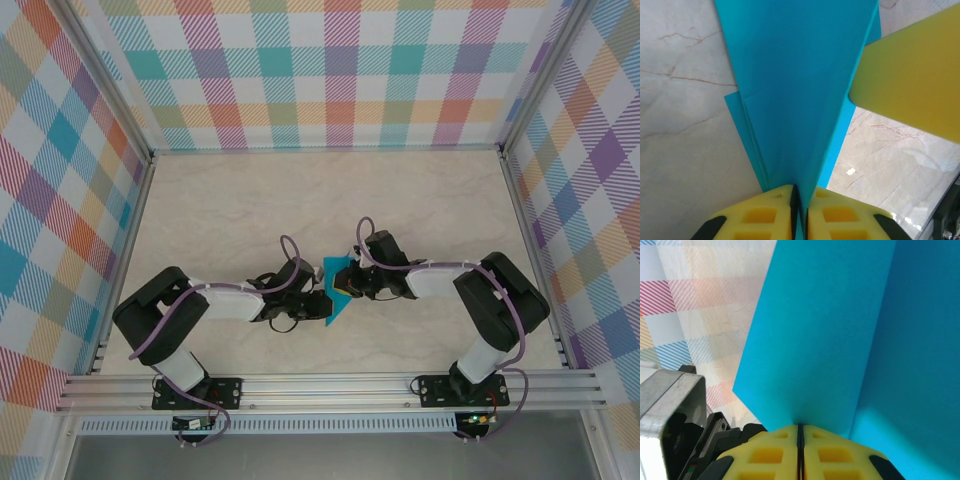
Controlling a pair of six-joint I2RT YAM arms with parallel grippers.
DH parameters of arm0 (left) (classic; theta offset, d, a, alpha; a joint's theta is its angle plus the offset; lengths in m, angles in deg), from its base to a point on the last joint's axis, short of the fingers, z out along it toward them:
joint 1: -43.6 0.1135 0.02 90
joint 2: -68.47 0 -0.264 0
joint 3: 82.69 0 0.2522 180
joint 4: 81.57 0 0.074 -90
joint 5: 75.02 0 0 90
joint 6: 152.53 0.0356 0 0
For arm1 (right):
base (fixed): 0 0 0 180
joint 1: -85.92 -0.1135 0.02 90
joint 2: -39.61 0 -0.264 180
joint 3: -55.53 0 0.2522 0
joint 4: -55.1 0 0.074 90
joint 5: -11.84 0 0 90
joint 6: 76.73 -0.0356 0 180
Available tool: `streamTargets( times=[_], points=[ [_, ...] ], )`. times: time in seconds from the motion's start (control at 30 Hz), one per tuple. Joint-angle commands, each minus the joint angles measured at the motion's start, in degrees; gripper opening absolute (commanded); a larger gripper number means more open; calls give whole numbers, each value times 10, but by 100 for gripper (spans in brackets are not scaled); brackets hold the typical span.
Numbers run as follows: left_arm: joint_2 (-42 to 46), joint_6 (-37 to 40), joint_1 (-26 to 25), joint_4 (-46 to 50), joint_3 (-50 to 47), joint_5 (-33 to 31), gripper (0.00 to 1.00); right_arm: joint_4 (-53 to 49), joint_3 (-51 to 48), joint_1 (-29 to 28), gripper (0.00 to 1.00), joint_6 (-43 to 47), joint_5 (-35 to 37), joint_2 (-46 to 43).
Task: Fold a paper plane with a square sheet of paper (pick it up from the middle)
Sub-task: Fourth fold the wing at the center of the table.
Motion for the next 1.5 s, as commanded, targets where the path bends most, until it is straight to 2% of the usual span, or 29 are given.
streamTargets(
  times=[0.0, 0.3, 0.43, 0.6, 0.8, 1.1, 1.33, 1.47],
  points=[
    [21, -7, 8, 25, -22, -12, 18, 9, 12, -3, 9, -1, 1, 5],
    [52, -8, 8, 2, -30, -18, 24, 0, 12, -3, 9, 3, 2, 6],
    [48, -13, 7, -10, -34, -18, 21, -1, 13, -3, 9, 3, 2, 6],
    [46, -17, 7, -18, -38, -27, 11, -4, 14, -3, 9, 3, 2, 5],
    [37, -25, 8, -19, -40, -11, 5, -2, 10, -3, 10, 4, 2, -7],
    [-1, -49, 36, -25, -35, 48, 2, 42, 14, -3, 11, -5, -40, 1],
    [-1, -31, 40, 2, -9, 70, 2, 43, 18, -3, 12, -13, -29, 7],
    [12, -13, 40, 18, 1, 64, 7, -8, 21, -3, 13, 6, -6, -19]
  ],
)
